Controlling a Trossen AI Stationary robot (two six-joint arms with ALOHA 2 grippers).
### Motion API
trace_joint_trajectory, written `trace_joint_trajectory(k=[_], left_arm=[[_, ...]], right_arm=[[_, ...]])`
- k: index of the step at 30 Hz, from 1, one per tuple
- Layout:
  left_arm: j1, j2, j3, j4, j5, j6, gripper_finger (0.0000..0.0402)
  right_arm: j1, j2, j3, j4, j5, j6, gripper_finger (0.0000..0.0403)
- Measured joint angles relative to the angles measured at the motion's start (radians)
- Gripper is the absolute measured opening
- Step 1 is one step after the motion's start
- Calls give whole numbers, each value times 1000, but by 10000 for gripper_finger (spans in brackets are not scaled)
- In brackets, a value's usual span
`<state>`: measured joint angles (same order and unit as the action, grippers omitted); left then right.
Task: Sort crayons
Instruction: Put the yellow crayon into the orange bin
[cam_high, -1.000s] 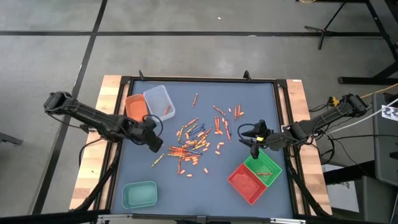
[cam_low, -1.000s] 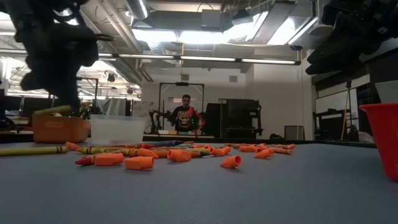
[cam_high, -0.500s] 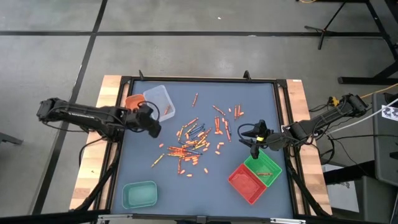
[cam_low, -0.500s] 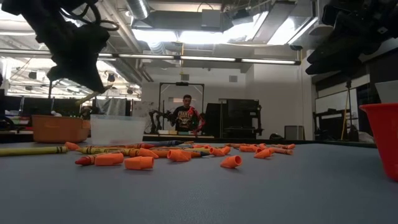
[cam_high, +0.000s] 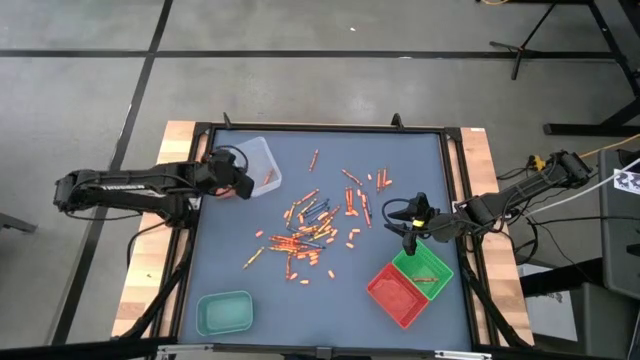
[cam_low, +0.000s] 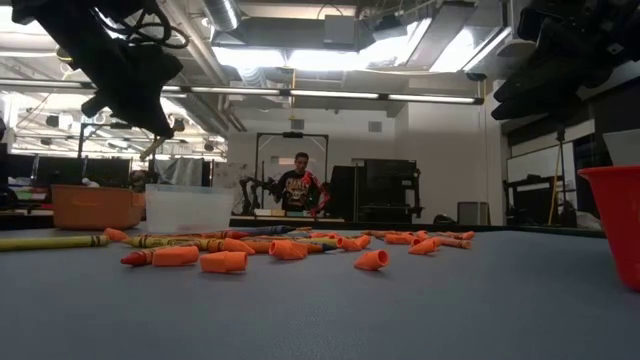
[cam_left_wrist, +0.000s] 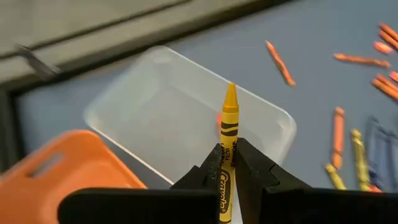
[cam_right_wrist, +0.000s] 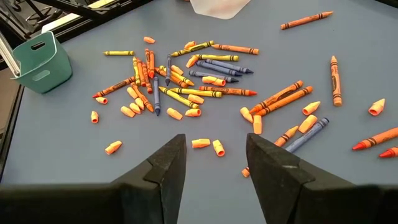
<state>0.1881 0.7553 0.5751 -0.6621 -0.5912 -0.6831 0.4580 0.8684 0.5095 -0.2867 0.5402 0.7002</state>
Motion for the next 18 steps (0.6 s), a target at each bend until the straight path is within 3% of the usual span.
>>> trace_joint_trajectory(k=[9,18], left_arm=[[82,-12,0,-44,-125,91,11],[126,-10,0,-196,-123,90,11]], right_arm=[[0,0,0,0,1,0,166],[0,0,0,0,2,0,166]])
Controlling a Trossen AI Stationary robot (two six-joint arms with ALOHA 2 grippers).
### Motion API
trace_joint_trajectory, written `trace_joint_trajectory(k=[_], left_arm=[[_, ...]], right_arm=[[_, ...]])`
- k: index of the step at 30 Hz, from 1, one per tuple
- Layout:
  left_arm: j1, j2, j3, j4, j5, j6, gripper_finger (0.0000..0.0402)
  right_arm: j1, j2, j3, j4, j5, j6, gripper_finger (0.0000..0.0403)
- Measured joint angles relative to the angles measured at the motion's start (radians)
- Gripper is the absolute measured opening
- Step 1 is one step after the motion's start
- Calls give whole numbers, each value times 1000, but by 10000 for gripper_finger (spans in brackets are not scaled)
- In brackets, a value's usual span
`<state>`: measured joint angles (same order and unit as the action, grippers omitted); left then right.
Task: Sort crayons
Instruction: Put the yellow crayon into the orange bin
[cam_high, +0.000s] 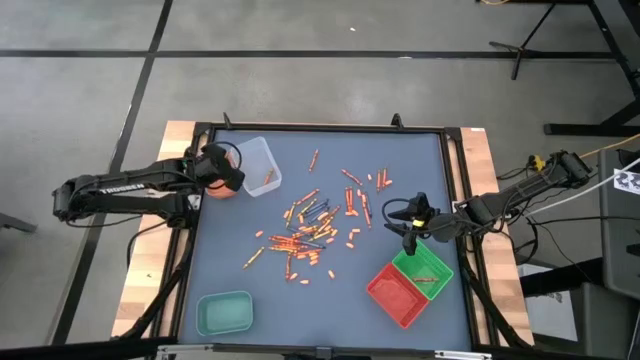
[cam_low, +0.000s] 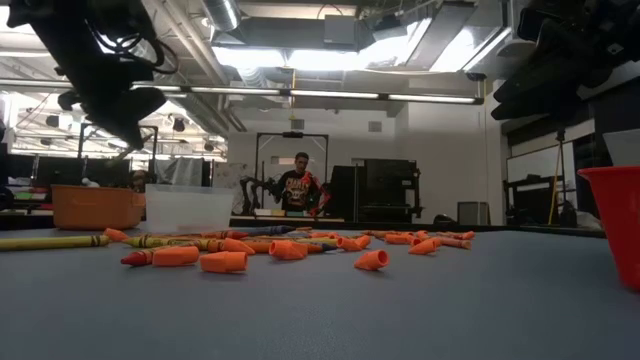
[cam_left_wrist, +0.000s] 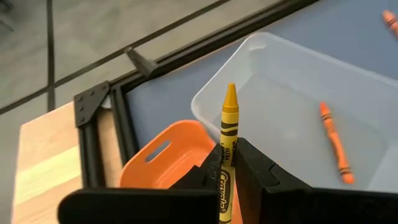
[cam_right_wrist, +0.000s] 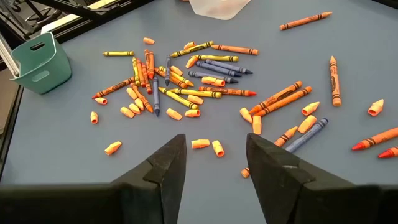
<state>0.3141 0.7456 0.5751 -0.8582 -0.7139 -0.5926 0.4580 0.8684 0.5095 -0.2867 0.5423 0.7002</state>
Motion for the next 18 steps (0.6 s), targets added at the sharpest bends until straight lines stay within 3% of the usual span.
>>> trace_joint_trajectory(k=[18], left_arm=[[1,0,0,-9,1,-2,57]], right_arm=[[0,0,0,0,1,0,166]])
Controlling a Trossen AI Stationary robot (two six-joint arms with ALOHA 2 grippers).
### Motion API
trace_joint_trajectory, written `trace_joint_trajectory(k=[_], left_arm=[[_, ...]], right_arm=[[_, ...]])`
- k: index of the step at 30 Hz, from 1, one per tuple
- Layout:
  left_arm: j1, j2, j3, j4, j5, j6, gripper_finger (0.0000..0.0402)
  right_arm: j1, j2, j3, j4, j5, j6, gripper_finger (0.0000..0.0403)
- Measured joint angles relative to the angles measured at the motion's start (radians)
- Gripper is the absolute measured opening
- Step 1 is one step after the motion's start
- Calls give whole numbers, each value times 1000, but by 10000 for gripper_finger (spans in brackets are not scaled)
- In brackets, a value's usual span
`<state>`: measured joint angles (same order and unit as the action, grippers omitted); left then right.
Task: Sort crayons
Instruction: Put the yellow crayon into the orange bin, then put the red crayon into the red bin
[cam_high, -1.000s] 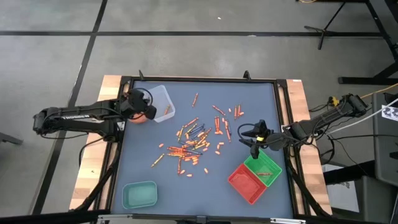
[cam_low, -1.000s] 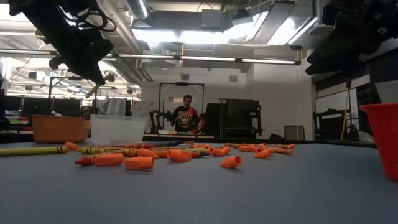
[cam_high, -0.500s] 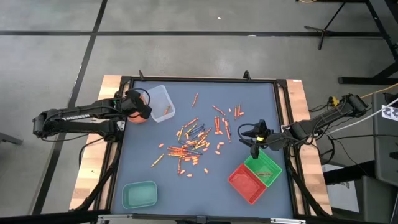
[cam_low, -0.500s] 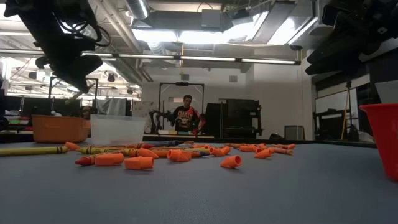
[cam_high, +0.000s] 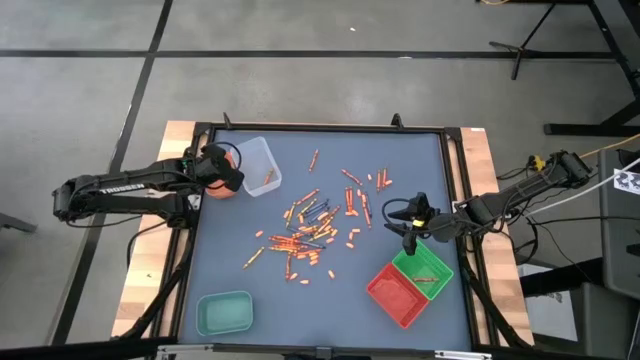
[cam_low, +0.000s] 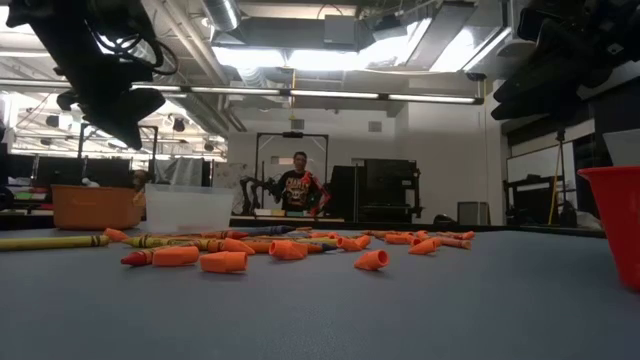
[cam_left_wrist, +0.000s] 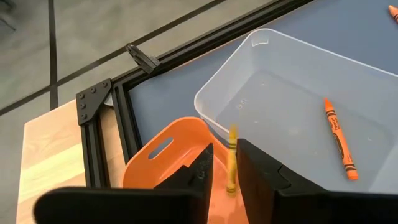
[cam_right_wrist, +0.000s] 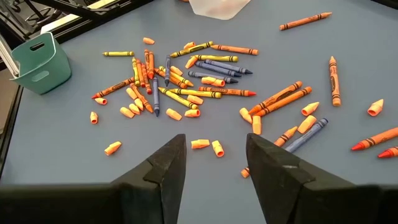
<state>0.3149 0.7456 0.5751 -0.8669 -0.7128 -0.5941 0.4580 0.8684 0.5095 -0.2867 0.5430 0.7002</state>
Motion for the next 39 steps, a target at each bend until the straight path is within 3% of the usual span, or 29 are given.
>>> trace_joint_trajectory(k=[10,23,28,39], left_arm=[[0,0,0,0,0,-7,71],[0,0,0,13,1,-8,71],[0,0,0,14,1,-8,71],[0,0,0,15,1,-8,71]], right_arm=[[0,0,0,0,48,0,166],[-12,0,0,4,329,1,166],[-116,0,0,32,265,1,166],[-476,83,0,30,100,-28,166]])
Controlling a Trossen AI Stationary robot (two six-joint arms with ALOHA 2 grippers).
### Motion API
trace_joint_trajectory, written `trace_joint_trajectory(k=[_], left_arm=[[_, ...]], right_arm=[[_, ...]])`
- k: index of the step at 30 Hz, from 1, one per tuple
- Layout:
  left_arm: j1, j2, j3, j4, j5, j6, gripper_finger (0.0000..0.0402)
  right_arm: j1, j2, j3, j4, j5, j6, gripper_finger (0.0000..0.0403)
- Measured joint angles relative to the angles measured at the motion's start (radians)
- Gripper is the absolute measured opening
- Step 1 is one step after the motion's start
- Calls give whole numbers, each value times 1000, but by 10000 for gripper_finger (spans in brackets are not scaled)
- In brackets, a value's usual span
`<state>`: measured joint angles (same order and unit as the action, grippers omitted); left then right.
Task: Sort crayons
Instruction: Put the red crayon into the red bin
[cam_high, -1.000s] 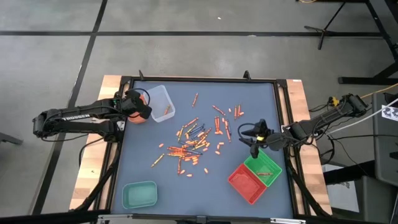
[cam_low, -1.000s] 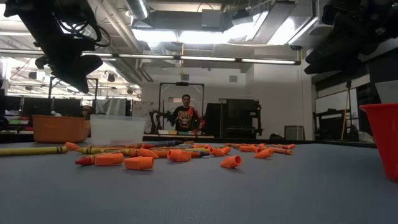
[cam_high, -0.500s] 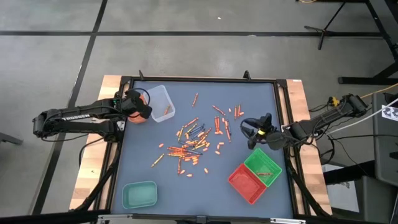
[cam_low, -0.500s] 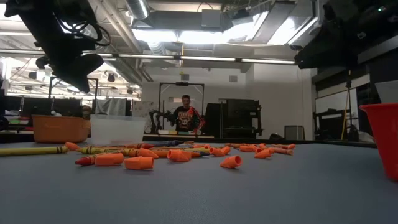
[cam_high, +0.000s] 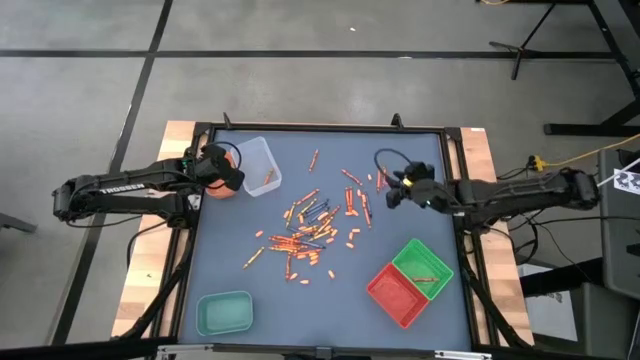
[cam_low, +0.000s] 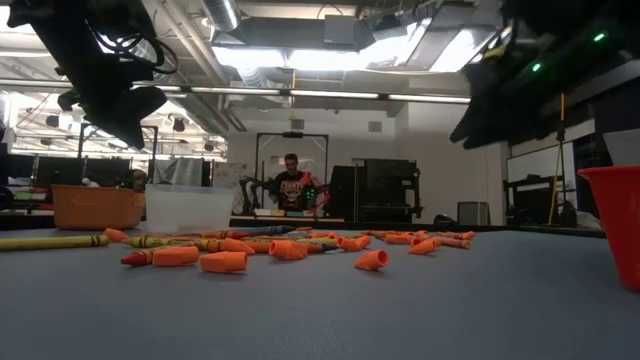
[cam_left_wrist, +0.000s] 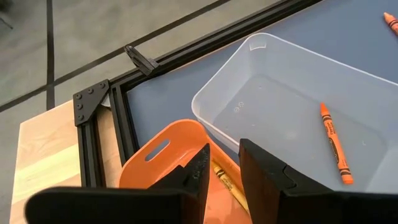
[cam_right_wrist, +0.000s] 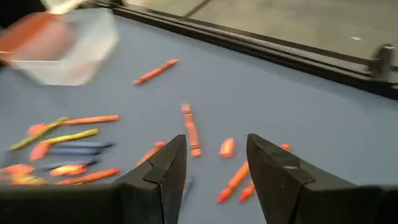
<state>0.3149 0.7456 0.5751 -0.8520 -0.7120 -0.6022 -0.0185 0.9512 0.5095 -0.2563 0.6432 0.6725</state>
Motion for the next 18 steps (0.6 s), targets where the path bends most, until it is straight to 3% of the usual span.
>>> trace_joint_trajectory(k=[9,18], left_arm=[[0,0,0,0,0,0,71],[0,0,0,0,0,0,71]], right_arm=[[-246,178,0,23,-124,-14,166],[-345,382,0,161,-212,-54,166]])
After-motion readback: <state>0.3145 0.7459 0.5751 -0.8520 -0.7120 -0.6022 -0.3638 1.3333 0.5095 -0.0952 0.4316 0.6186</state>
